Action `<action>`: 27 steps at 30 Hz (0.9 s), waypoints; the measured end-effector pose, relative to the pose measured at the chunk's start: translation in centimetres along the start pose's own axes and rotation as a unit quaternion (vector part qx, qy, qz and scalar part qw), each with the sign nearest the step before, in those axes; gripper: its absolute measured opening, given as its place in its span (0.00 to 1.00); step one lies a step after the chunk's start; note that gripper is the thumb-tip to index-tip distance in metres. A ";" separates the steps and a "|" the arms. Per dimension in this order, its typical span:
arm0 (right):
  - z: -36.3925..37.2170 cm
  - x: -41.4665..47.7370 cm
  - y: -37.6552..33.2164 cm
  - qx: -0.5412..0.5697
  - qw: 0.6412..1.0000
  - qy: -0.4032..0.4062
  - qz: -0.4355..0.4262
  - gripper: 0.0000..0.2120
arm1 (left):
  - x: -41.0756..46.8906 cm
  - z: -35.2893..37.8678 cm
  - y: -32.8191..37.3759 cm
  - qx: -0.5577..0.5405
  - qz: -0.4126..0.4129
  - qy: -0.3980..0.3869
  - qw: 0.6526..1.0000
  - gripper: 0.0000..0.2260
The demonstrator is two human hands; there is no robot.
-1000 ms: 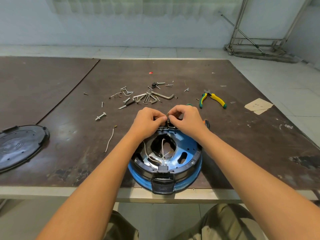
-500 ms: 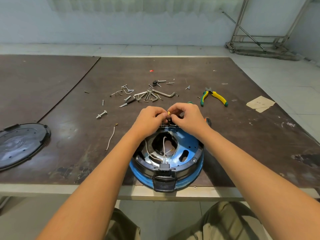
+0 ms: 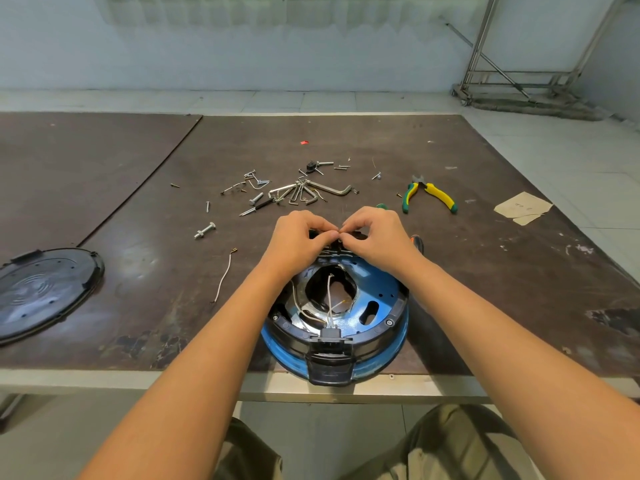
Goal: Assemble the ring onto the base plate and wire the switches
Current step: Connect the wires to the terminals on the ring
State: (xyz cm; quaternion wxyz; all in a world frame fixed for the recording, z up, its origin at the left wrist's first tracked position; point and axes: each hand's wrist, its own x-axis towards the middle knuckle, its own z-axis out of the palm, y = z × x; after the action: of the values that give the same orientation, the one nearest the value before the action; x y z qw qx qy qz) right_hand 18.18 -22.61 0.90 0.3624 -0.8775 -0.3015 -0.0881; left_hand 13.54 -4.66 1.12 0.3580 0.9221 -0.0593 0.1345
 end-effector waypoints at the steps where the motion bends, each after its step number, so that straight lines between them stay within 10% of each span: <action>1: 0.0 0.0 0.0 -0.007 1.000 -0.001 0.004 0.06 | 0.0 0.0 -0.1 0.005 -0.001 0.005 1.000 0.06; 11: 0.4 0.3 0.6 0.022 0.995 0.051 0.080 0.06 | 0.5 0.8 -0.7 0.037 -0.012 -0.031 0.999 0.01; 27: 0.6 0.7 0.8 -0.029 0.992 -0.084 0.085 0.23 | 0.5 0.7 -0.7 0.025 -0.011 -0.023 0.999 0.02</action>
State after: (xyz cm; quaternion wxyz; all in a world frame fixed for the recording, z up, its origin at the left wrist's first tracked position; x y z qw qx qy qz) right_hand 19.17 -22.31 0.24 0.3164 -0.9143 -0.2528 0.0084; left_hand 14.29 -4.69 0.31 0.3347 0.9343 -0.0540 0.1104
